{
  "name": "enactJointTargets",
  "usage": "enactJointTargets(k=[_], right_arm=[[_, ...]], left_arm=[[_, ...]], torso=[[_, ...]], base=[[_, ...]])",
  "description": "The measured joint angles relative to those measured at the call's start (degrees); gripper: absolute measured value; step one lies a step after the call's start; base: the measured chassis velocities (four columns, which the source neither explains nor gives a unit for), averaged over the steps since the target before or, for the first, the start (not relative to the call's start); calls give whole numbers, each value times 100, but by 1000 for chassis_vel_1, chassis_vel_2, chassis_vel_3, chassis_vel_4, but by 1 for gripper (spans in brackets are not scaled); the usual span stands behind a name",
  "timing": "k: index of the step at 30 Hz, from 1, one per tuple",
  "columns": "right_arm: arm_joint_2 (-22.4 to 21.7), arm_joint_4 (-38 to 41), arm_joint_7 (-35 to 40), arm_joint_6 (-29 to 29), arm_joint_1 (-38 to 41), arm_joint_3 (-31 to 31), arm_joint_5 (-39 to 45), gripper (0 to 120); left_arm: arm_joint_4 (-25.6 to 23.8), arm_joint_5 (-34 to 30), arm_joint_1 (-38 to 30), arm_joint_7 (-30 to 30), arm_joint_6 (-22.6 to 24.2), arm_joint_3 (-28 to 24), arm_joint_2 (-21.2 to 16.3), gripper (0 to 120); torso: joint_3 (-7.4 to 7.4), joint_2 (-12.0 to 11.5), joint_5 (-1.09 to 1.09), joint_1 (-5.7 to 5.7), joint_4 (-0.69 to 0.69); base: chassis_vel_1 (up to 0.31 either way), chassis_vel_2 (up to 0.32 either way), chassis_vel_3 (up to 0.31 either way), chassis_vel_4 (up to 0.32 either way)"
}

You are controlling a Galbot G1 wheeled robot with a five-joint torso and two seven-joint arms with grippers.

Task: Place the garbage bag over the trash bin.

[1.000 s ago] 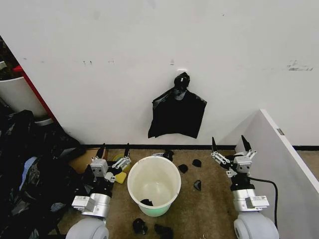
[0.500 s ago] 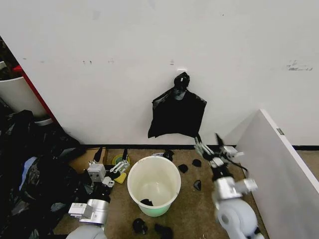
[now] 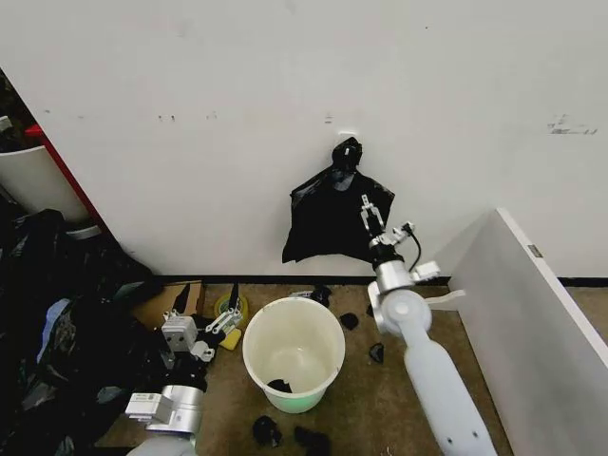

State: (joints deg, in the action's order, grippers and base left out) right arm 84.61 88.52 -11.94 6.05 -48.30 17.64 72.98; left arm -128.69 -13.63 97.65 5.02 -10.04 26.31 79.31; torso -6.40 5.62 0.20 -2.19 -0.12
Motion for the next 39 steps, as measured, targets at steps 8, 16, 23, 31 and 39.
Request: enactJointTargets(k=[8, 16, 23, 31, 39], right_arm=[[227, -445, -52, 13, 351, -46, -290, 98], [311, -767, -199, 32, 557, -29, -440, 74], [383, -1028, -362, 67, 697, -9, -555, 51], [383, -1188, -506, 137, 774, 4, -674, 21], [335, -1065, -664, 207, 628, -8, -806, 0]], left_arm=[[80, 25, 10, 14, -11, -9, 29, 100], [147, 42, 3, 18, -21, -27, 41, 100], [289, 42, -40, 27, -28, -44, 45, 100], [404, 18, -134, 39, -30, -49, 23, 100], [487, -56, -209, 58, -37, -50, -30, 100]], torso=[[1, 0, -1, 0, 0], [1, 0, 0, 0, -1], [1, 0, 0, 0, 0], [1, 0, 0, 0, -1], [1, 0, 0, 1, 0]], base=[[0, 0, 0, 0], [0, 0, 0, 0], [0, 0, 0, 0], [0, 0, 0, 0], [0, 0, 0, 0]])
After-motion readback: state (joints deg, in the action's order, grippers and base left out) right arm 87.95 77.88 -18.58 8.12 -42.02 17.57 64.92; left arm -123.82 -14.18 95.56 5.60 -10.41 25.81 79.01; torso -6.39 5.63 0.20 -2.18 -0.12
